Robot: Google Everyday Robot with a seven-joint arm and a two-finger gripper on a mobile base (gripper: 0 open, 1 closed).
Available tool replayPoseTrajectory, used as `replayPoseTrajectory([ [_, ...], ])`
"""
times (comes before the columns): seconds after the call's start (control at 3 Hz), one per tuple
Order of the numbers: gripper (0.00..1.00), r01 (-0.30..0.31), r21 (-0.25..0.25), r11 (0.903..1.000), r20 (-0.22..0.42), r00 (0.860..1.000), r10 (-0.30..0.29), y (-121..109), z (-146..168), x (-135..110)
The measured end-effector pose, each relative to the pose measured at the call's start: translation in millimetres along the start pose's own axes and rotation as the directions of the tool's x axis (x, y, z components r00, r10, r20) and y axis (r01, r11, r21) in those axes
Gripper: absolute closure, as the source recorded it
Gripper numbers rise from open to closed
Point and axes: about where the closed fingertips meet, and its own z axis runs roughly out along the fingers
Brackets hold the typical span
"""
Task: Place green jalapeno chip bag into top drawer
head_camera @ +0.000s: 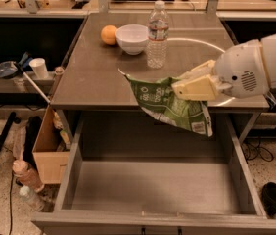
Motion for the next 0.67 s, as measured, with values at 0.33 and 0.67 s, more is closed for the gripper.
replayPoseTrajectory([
  [0.33,1.00,0.002,-0.011,0.9999,0.010,1.000,-0.002,8.8,-5.7,9.4],
  [0.67,1.00,-0.012,0.000,0.9999,0.017,1.000,0.012,19.4,-11.8,19.2],
])
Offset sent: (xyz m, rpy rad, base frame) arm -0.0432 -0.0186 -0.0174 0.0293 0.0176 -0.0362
